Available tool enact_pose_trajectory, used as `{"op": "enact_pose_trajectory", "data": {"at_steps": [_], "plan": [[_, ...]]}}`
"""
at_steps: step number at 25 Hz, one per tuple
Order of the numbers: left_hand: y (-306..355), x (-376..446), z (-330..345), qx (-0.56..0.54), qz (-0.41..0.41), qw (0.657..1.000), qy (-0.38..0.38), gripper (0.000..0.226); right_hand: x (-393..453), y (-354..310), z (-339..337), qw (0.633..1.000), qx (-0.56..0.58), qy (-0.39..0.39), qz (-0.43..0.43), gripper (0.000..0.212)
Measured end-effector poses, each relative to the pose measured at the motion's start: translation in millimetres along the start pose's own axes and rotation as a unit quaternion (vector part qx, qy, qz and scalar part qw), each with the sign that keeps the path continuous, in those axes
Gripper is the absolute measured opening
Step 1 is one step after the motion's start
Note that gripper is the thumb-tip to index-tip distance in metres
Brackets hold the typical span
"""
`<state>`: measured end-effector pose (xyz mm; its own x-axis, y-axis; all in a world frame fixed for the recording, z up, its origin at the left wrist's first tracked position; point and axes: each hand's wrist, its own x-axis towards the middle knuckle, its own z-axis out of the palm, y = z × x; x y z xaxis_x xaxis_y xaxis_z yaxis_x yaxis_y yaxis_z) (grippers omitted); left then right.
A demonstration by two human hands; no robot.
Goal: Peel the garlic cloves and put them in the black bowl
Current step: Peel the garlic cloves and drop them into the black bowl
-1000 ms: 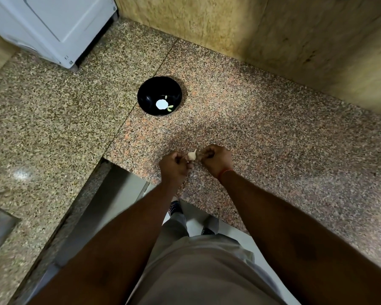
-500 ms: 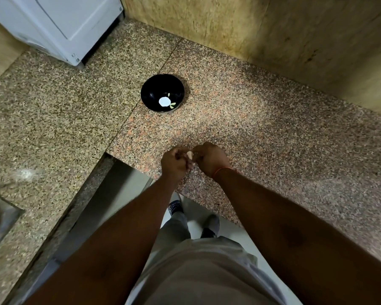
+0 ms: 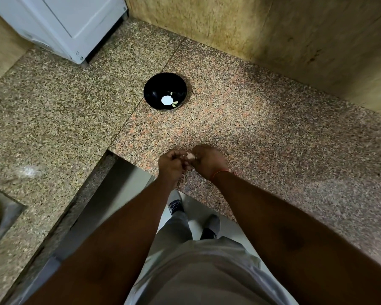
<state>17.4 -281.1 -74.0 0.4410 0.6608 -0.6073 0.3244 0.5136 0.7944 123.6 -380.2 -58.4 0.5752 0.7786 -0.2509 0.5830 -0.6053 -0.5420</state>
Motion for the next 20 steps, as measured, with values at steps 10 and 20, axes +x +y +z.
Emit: {"op": "enact_pose_trajectory", "data": {"at_steps": [10, 20], "plan": [[-3.5, -24.5, -2.7, -0.024, 0.011, 0.999, -0.026, 0.013, -8.8, 10.3, 2.9, 0.994, 0.085, 0.067, 0.031, 0.013], [-42.3, -51.2, 18.6, 0.135, -0.055, 0.988, -0.056, 0.012, -68.8, 42.6, 13.9, 0.992, 0.124, 0.019, 0.028, 0.015]]}}
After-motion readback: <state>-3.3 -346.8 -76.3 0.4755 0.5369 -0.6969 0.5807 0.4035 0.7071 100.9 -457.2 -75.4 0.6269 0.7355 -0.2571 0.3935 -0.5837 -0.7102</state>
